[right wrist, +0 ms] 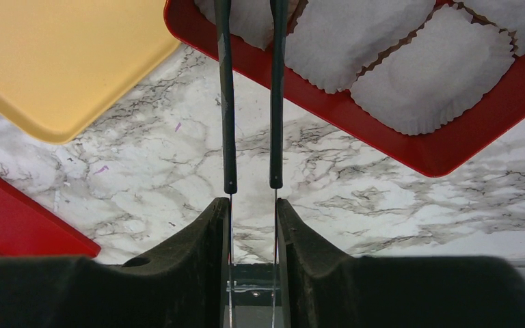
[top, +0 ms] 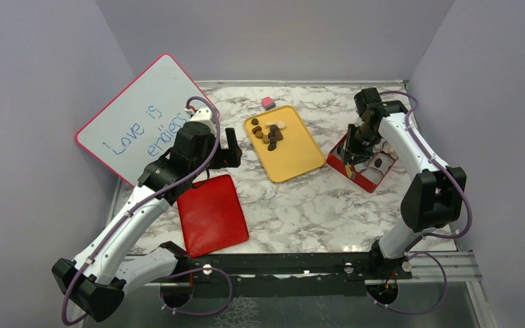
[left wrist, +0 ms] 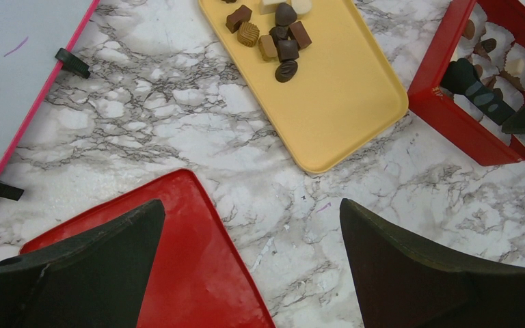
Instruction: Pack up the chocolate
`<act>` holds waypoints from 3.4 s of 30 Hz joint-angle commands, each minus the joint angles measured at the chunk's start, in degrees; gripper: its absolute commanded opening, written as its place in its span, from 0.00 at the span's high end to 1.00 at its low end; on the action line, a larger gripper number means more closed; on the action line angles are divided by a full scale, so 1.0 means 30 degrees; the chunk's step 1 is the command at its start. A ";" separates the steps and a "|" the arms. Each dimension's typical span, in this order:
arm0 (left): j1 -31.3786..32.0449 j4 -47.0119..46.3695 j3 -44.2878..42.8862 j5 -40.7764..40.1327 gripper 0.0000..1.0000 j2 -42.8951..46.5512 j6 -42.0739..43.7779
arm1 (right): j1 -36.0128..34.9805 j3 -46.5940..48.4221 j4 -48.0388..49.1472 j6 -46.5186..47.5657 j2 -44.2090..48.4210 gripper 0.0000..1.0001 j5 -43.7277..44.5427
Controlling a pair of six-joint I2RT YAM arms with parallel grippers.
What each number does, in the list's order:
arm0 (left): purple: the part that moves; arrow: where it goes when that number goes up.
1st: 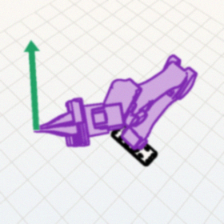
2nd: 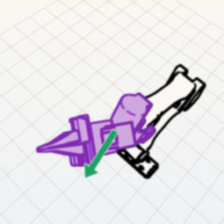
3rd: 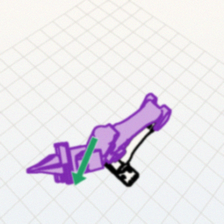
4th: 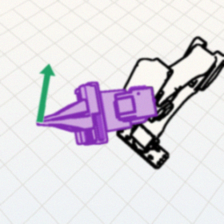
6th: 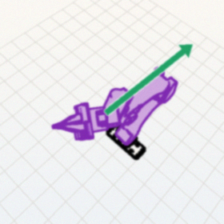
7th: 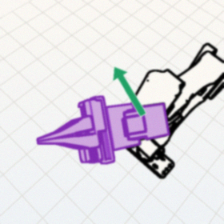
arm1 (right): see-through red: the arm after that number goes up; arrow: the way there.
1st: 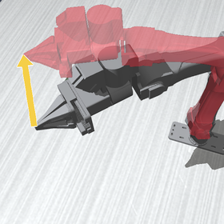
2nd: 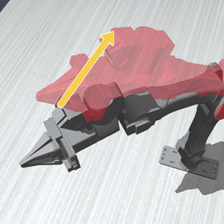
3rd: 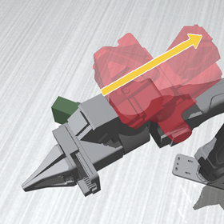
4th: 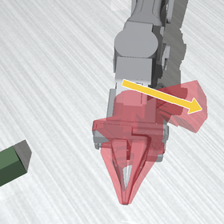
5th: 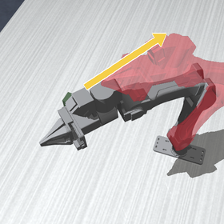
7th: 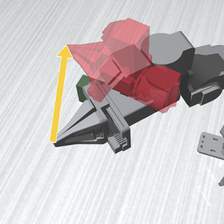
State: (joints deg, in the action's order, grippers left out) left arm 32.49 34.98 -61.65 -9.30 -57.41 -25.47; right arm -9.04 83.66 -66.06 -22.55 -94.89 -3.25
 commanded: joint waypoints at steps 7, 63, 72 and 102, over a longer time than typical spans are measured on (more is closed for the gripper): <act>0.0098 0.0191 -0.0603 -0.0246 0.01 0.0183 0.0244 | 0.0086 0.0294 -0.0468 -0.0117 0.0406 0.65 0.0188; 0.0098 0.1156 -0.0750 -0.1704 0.01 0.1557 -0.1354 | -0.7411 0.3426 0.5966 0.6243 -0.4314 0.62 0.2929; 0.0098 0.1173 -0.0976 -0.2074 0.01 0.1510 -0.1181 | -0.7978 0.4315 0.5937 0.6459 -0.6383 0.62 0.3288; 0.0098 0.1268 -0.0929 -0.2683 0.01 0.1554 -0.0795 | -0.9072 0.8310 0.3676 0.4826 -1.0220 0.60 0.6482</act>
State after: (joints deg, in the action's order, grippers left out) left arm 32.51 38.92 -62.46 -16.14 -53.04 -28.99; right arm -36.07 105.69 -51.29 -6.02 -123.66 11.79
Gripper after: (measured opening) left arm 0.990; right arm 0.400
